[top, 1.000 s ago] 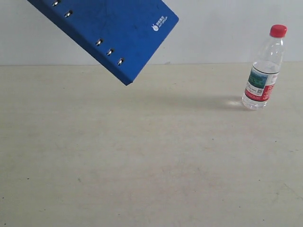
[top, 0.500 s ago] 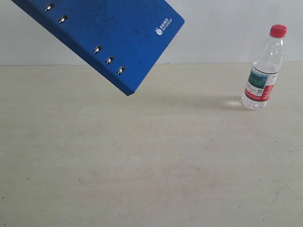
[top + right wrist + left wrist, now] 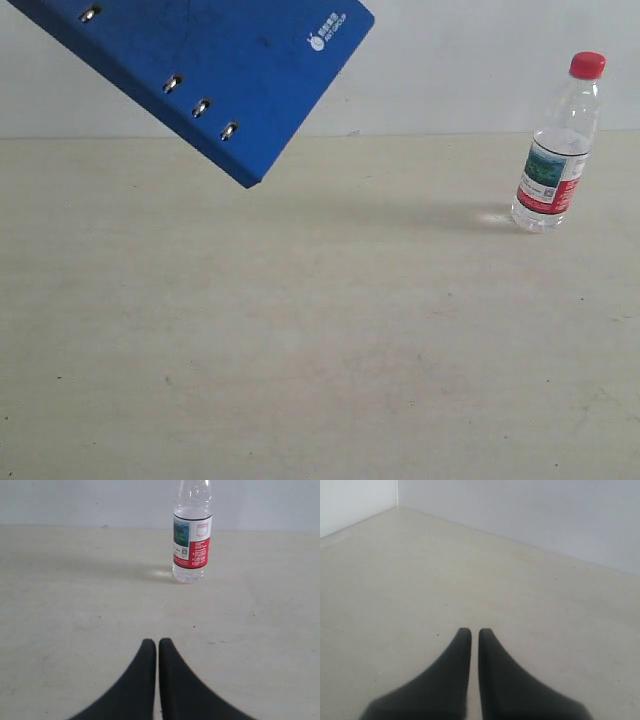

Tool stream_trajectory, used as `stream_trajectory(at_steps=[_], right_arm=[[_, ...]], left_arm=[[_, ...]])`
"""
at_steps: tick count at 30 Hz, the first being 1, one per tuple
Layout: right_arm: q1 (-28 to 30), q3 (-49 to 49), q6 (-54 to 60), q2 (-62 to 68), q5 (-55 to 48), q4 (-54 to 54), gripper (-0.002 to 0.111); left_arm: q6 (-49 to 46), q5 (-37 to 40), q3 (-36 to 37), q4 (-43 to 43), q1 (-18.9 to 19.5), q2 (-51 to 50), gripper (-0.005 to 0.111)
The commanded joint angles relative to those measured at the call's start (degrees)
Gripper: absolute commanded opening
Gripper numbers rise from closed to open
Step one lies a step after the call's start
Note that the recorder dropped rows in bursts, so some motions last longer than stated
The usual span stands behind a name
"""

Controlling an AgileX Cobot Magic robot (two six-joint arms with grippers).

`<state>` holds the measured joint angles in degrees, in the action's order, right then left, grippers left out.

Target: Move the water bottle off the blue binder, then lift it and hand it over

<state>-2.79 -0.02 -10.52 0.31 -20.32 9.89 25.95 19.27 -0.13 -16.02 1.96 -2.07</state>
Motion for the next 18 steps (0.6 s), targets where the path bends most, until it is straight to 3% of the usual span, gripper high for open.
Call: stream_trajectory(at_steps=[1, 10, 18], right_arm=[[3.0, 0.0, 1.9, -0.3, -0.5, -2.5, 0.000], [13.3, 0.0, 18.8, -0.3, -1.3, -20.5, 0.000], [13.6, 0.0, 19.4, -0.3, -1.5, -22.2, 0.000]], left_arm=[[-0.2, -0.2, 0.1, -0.1, 0.1, 0.3, 0.005], [-0.2, -0.2, 0.1, -0.3, 0.1, 0.3, 0.005], [-0.2, -0.2, 0.1, -0.3, 0.1, 0.3, 0.005]])
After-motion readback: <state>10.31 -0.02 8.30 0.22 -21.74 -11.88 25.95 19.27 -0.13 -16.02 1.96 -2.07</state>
